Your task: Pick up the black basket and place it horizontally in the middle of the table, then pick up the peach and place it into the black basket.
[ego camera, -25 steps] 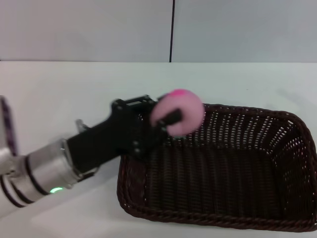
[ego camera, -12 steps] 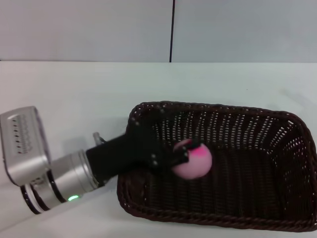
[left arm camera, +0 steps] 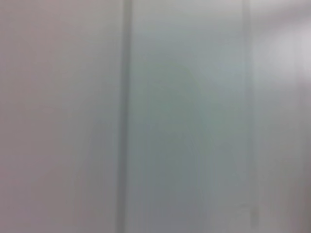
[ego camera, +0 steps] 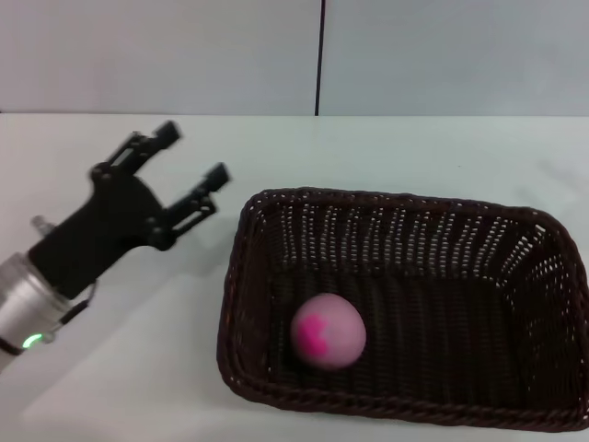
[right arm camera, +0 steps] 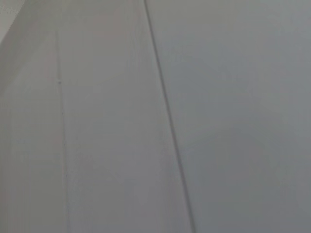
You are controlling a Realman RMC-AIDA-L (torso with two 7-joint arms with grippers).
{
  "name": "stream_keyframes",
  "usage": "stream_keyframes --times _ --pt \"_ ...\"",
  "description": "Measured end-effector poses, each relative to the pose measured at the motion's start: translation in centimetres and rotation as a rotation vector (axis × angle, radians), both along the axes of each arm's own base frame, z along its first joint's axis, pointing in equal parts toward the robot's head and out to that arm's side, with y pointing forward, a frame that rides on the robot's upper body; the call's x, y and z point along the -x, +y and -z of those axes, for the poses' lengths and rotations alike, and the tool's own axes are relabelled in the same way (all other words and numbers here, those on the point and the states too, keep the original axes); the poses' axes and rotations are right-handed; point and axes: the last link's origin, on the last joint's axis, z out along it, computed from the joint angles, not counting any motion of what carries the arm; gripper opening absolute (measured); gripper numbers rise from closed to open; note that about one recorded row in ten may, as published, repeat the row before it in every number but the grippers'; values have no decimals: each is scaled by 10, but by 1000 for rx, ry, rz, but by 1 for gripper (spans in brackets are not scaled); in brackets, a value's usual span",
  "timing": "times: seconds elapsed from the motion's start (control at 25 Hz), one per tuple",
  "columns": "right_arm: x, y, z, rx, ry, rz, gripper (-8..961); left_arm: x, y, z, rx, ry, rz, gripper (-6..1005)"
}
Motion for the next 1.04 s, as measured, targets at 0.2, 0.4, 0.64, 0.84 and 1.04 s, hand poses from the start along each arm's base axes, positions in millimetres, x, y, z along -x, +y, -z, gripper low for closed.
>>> stream_keyframes --times 0.2,0.4,0.64,0.84,1.04 --pt "-14 -4 2 -105 64 96 636 17 -6 -11 -79 -14 -96 815" --pt "-27 -5 7 -145 89 203 636 36 -13 -27 -195 -48 -210 815" --pt "-29 -4 16 -187 85 245 636 46 -17 -36 -264 -72 -274 815" --pt "-26 -4 21 -201 80 236 633 48 -19 -36 -267 -72 -281 815" --pt "-26 2 23 -216 59 252 631 51 -19 -38 -279 -62 -301 815"
